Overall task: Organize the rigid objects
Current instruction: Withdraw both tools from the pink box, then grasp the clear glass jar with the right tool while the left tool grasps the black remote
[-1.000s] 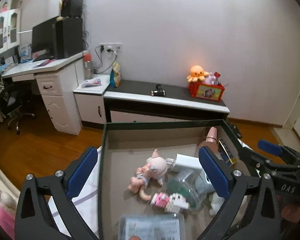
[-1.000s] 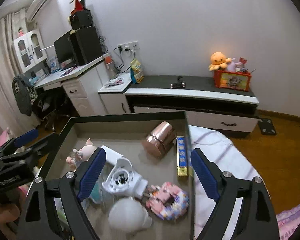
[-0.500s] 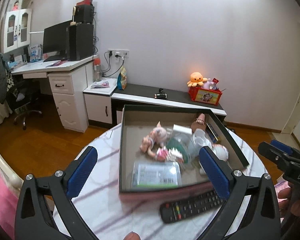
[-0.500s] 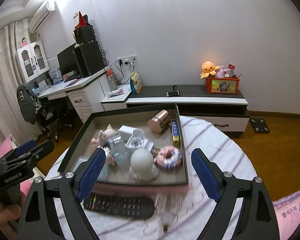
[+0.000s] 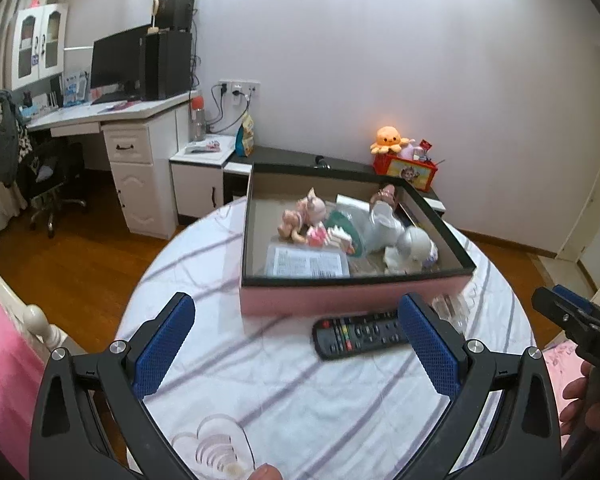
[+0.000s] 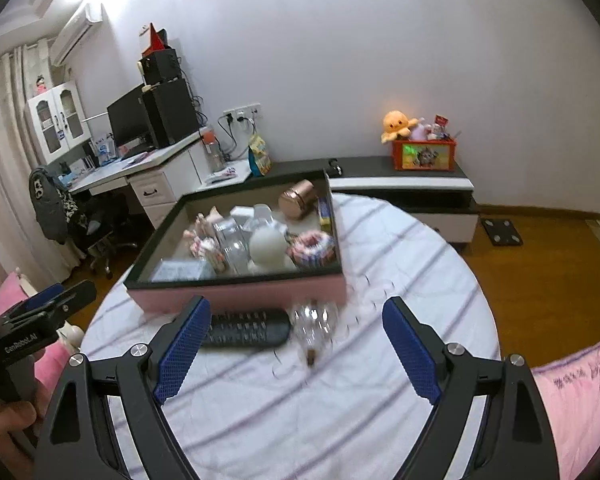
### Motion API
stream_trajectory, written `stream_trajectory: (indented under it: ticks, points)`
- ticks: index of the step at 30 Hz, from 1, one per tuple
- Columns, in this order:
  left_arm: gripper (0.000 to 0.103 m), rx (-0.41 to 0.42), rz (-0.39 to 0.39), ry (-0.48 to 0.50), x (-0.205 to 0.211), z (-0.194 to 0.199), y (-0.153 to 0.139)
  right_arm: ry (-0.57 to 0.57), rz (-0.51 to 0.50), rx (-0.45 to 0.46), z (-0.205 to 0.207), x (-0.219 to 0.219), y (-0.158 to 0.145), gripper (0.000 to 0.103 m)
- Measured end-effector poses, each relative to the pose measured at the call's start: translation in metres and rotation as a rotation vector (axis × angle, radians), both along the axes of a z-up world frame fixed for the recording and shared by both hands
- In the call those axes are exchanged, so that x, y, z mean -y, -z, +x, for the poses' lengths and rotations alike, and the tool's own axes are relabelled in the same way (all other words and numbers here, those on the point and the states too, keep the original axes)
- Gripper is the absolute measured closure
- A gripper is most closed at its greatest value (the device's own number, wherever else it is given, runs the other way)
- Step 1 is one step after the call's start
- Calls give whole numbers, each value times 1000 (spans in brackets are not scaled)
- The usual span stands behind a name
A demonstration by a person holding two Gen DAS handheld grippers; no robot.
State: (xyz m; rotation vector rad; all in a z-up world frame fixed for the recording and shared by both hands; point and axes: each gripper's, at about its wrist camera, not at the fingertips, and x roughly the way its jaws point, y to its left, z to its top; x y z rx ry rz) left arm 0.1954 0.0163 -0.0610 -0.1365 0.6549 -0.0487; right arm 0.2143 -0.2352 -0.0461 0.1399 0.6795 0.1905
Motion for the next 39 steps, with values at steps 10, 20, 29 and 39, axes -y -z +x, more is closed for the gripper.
stream_trajectory:
  ticks: [10, 20, 29, 39]
  points:
    - [0, -40, 6, 13, 9, -31, 14, 3, 0, -50, -25, -3, 19, 14]
    - [0, 14, 9, 2, 5, -53, -5, -39, -21, 17, -43, -22, -2, 14]
    - [0, 16, 10, 8, 8, -57, -6, -32, -30, 22, -46, -22, -3, 14]
    - [0, -25, 18, 26, 19, -42, 6, -2, -51, -44, -19, -7, 21, 14]
